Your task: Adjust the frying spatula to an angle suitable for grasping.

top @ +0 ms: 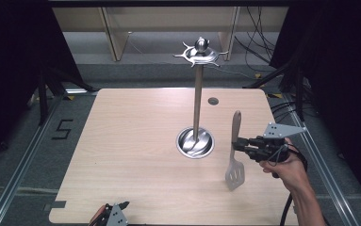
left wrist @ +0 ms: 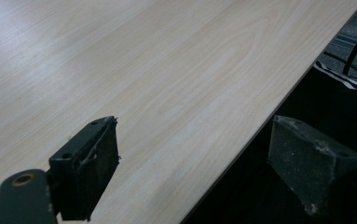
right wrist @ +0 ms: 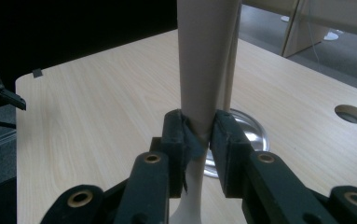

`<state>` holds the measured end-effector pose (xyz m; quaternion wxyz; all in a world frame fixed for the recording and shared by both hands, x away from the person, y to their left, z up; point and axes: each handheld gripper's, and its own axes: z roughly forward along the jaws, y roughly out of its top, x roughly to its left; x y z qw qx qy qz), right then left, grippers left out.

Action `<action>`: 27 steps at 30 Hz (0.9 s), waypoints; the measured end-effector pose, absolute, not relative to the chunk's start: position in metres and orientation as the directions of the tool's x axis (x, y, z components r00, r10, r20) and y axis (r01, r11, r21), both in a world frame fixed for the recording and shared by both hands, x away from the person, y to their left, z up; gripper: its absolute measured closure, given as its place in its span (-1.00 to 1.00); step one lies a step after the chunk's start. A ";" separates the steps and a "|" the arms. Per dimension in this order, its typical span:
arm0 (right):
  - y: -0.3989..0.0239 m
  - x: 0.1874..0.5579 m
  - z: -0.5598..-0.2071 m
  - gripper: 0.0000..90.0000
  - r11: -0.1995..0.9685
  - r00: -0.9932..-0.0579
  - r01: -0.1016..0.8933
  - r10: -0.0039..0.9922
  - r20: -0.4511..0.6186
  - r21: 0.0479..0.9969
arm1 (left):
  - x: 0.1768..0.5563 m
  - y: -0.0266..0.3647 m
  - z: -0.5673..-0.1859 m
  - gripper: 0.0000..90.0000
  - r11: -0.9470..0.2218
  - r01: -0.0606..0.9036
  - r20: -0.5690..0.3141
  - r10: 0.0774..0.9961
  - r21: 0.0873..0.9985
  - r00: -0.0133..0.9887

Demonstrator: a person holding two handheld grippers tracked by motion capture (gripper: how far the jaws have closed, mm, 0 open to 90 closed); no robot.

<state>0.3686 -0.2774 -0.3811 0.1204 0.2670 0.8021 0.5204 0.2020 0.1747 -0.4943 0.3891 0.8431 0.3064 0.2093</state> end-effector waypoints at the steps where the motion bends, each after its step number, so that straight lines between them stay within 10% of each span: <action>1: -0.276 0.369 -0.381 0.70 0.305 -0.830 0.292 0.552 0.082 0.906 | 0.202 0.175 -0.494 -0.66 -0.505 0.359 0.108 0.682 0.785 0.724; 27: -0.243 0.373 -0.345 0.70 0.293 -0.836 0.204 0.549 0.010 0.934 | 0.204 0.177 -0.494 -0.66 -0.516 0.356 0.128 0.687 0.779 0.715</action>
